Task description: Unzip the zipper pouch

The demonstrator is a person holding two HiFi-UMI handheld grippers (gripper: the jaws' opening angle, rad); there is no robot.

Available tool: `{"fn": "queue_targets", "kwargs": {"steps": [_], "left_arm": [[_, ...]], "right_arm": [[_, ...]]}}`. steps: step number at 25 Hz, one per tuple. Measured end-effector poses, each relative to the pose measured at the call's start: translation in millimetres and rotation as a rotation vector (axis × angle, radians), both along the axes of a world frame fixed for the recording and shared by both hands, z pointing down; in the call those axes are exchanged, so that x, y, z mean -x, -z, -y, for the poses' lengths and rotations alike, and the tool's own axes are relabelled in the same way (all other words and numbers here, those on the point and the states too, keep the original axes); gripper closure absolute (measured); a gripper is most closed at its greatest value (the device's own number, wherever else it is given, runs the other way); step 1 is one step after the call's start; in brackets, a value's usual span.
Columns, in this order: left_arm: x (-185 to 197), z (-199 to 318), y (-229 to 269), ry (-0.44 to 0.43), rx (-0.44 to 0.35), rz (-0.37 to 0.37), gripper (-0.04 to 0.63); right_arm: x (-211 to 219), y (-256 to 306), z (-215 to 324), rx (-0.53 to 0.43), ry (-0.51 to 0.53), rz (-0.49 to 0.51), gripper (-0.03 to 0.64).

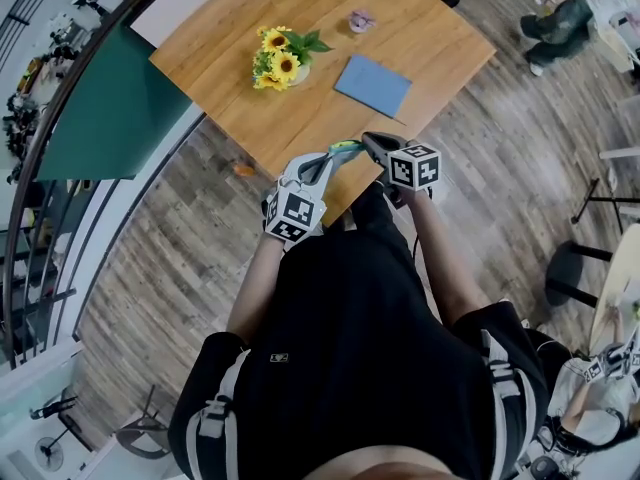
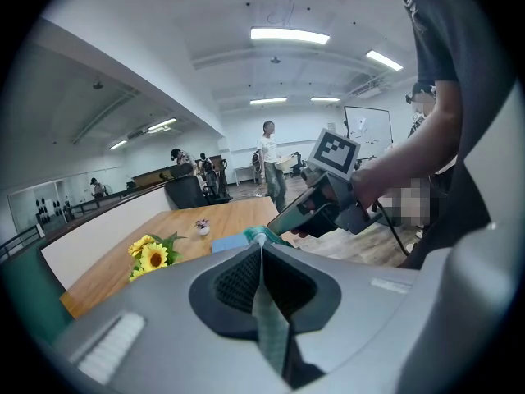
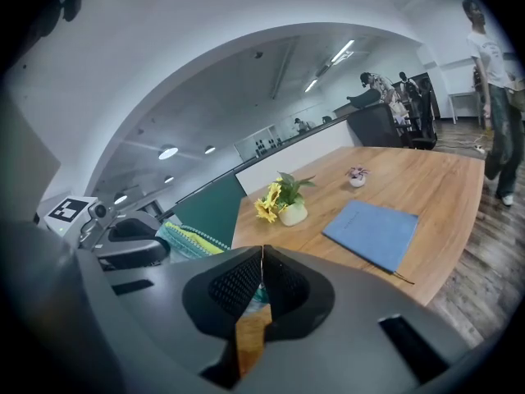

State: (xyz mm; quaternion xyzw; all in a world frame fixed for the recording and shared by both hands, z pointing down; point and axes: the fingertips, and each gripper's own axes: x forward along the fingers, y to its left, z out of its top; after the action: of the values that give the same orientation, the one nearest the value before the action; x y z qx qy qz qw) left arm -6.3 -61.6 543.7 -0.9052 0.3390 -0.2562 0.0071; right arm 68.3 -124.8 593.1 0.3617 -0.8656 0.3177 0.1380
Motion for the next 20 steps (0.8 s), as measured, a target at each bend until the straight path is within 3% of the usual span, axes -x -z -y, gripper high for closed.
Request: {"fn": "queue_targets", "kwargs": {"steps": [20], "left_arm": [[10.2, 0.8, 3.7, 0.008, -0.010, -0.003, 0.589]], "right_arm": [[-3.9, -6.2, 1.0, 0.000, -0.029, -0.009, 0.609]]}}
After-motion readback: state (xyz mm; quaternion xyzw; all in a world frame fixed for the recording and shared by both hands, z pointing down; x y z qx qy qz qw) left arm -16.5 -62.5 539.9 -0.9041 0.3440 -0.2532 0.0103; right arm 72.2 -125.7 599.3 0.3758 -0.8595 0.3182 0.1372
